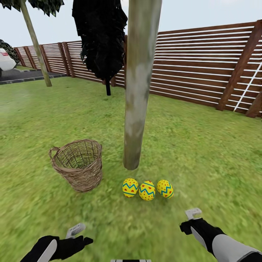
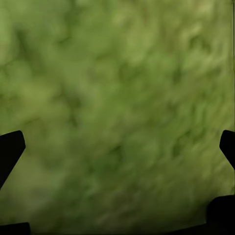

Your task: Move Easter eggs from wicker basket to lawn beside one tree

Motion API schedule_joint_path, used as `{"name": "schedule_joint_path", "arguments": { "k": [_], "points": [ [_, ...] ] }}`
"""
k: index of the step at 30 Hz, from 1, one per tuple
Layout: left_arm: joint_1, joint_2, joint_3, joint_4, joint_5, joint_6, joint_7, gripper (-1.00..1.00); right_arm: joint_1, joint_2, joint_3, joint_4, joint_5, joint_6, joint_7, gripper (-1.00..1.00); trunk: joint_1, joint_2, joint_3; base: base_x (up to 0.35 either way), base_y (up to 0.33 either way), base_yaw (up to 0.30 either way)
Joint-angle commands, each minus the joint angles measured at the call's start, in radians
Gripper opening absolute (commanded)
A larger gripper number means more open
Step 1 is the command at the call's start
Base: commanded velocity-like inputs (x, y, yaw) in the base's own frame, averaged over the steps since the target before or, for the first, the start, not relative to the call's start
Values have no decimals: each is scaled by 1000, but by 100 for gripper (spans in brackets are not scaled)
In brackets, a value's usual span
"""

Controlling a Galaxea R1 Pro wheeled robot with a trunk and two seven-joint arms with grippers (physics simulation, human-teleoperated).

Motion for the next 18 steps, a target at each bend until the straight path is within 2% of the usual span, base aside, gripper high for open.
{"name": "schedule_joint_path", "arguments": {
  "k": [1, 4, 8, 12, 13, 14, 17, 18],
  "points": [
    [0, 1, -2, -2, -1, 3, -2, 100, 0, -1, 9, 9, -11, 6, -5, 100, -1, 0, 3, 0, 0, 0],
    [-1, 2, -1, -6, -1, 5, -1, 100, 0, -1, 9, 31, -18, 3, -5, 100, -2, 1, 15, 0, 0, 0],
    [-2, 2, -2, 2, -3, 10, -1, 100, 30, 1, 10, 102, -15, -109, -5, 100, -4, 2, 30, 0, 0, 0],
    [-2, 2, -4, 28, -3, 9, 4, 100, 69, 10, 10, 107, -14, -159, -3, 100, -6, 3, 46, 0, 0, 0],
    [-2, 2, -4, 47, -3, 8, 18, 100, 75, 12, 10, 107, -13, -162, -3, 100, -6, 3, 50, 0, 0, 0],
    [-2, -1, -6, 81, -3, 6, 74, 100, 86, 14, 10, 107, -13, -166, -3, 100, -6, 3, 53, 0, 0, 0],
    [-2, -3, -10, 103, -3, 3, 161, 100, 103, 16, 10, 109, -15, -168, -2, 100, -8, 4, 65, 0, 0, 0],
    [-2, -4, -13, 110, -3, -1, 185, 100, 125, 16, 10, 110, -15, -169, -4, 100, -8, 4, 69, 0, 0, 0]
  ]
}}
